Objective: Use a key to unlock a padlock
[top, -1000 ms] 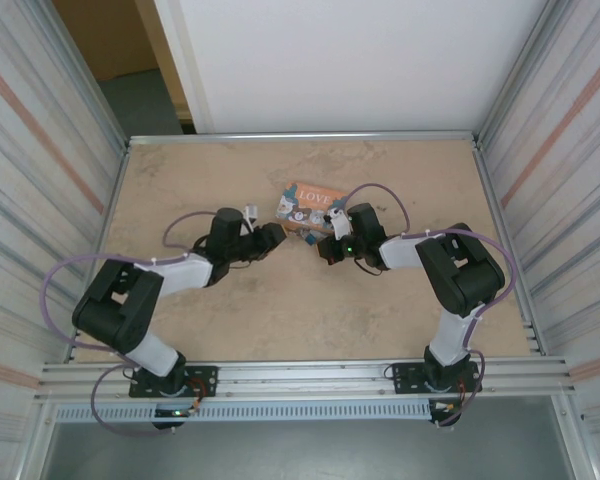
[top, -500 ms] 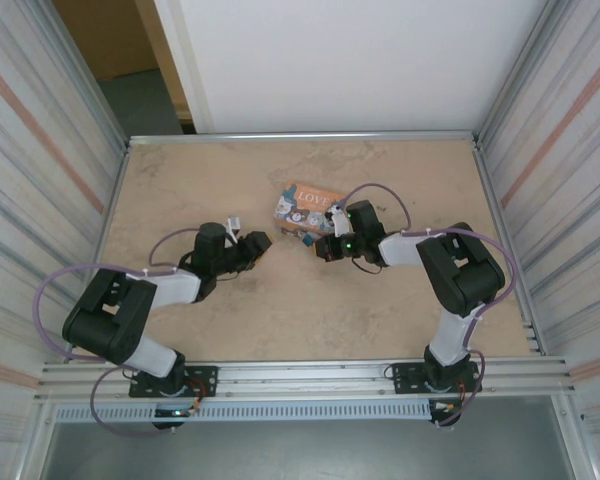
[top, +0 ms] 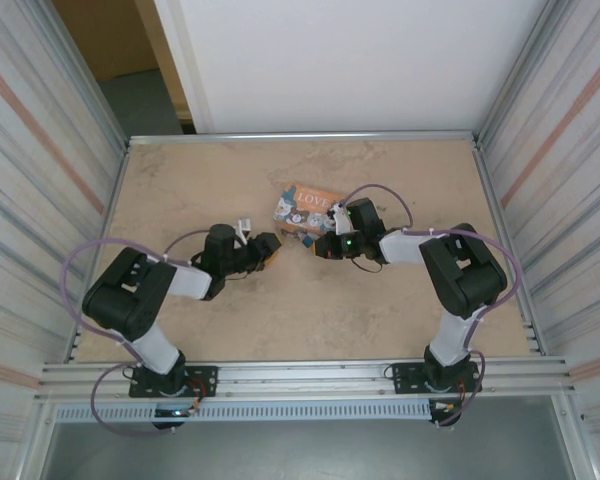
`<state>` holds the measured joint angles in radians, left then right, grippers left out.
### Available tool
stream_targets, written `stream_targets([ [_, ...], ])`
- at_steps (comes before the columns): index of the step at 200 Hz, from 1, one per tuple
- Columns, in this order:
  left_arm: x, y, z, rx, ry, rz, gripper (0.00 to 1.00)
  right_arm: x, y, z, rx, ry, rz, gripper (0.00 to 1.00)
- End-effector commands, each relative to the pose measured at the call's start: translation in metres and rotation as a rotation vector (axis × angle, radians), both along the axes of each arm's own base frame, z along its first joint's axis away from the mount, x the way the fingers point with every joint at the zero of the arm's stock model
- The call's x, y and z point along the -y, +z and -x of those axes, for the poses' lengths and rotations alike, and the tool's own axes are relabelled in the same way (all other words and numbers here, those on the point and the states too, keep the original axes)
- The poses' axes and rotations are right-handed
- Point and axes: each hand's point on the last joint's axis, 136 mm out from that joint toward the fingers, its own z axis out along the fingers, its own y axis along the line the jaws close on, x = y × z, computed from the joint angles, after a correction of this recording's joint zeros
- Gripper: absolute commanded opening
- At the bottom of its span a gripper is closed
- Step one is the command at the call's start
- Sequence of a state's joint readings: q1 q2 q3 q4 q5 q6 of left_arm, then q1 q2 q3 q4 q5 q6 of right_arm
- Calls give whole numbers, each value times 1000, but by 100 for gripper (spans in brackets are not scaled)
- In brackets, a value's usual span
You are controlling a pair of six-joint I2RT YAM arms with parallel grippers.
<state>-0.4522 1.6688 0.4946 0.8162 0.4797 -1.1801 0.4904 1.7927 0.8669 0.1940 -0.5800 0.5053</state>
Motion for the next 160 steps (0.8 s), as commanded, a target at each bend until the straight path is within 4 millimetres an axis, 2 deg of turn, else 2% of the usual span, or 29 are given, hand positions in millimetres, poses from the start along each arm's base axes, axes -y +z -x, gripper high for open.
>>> stream_targets([
  [1,14,17,-9,49,-23,67,46,-6,28,-3,-10,-10,-61,0],
  [28,20,12,-11,42,-23,74,48,-5,27,0,-54,-34,-69,0],
  [70,43,6,-11,36,-55,117,48,-7,26,1,-109,-62,-82,0],
  [160,64,-7,-22,0,-42,231,48,-11,28,2,-138,-77,-95,0],
])
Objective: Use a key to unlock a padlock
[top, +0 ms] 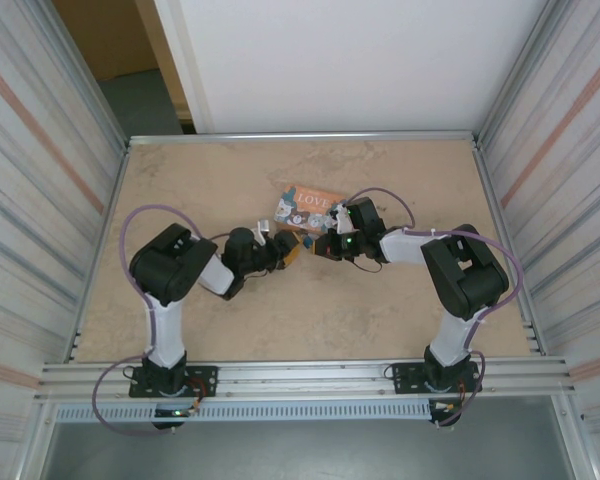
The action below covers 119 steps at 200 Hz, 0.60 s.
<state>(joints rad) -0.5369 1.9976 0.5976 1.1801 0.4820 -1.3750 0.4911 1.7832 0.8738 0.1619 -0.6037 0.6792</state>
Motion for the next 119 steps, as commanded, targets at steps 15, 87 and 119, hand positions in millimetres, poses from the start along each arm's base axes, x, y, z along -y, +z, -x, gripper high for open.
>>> stream_targets([
  [15,18,14,-6,30,-18,75,47,-10,26,-3,17,7,-50,0],
  [87,26,4,-12,-5,4,115,37,-12,26,-2,4,6,-54,0],
  [119,25,2,-13,-11,15,121,34,-12,26,-2,-1,3,-58,0],
])
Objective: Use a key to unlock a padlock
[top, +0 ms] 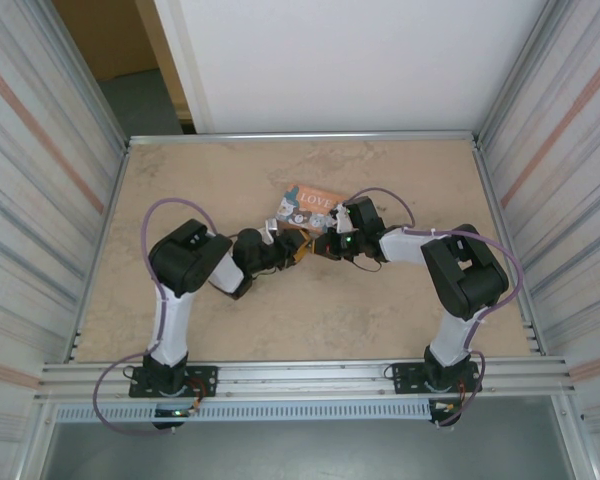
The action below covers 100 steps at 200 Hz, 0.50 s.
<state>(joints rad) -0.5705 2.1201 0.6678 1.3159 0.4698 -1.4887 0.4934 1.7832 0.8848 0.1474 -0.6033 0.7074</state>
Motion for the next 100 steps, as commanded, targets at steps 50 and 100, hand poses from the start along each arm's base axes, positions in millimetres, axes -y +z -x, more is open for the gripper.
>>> stream_targets([
  [50,3,5,-4,14,16,23,24,-10,25,-2,16,9,-61,0],
  [100,1,10,-3,37,16,4,12,-6,29,-3,28,-5,-64,8],
])
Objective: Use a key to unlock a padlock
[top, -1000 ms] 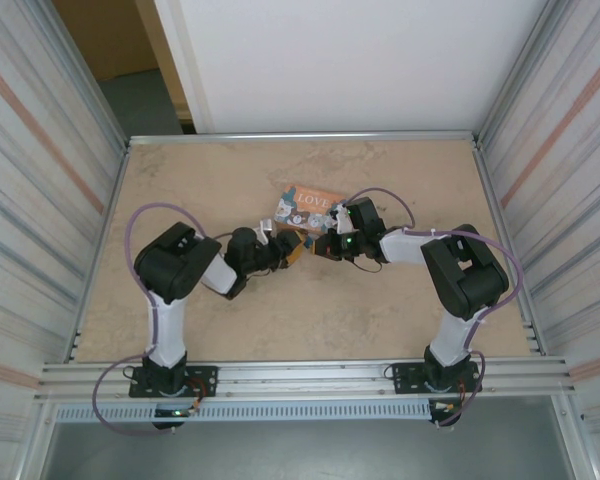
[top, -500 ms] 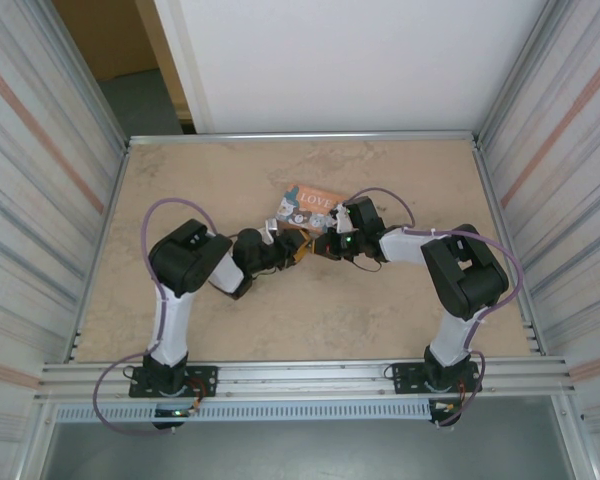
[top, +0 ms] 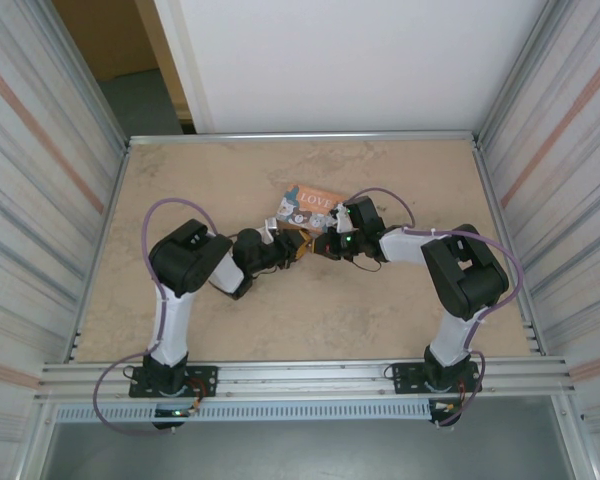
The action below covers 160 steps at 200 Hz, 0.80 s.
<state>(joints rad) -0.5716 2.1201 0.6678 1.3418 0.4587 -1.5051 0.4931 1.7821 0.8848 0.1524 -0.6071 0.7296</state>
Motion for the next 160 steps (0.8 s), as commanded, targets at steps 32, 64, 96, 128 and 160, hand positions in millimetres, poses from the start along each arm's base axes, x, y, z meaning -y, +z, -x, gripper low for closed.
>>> stream_targets([
  [32,0,16,-1,52,6,-23,7,3,29,-3,59,-9,-46,17],
  [64,-3,20,0,46,10,-40,6,13,32,0,81,-4,-14,29],
  [96,-7,21,3,23,22,-49,3,23,41,3,122,18,16,38],
  [128,-10,22,6,-11,22,-60,0,31,60,3,230,53,65,50],
  [160,-12,21,9,-51,19,-68,0,37,86,4,367,85,96,65],
])
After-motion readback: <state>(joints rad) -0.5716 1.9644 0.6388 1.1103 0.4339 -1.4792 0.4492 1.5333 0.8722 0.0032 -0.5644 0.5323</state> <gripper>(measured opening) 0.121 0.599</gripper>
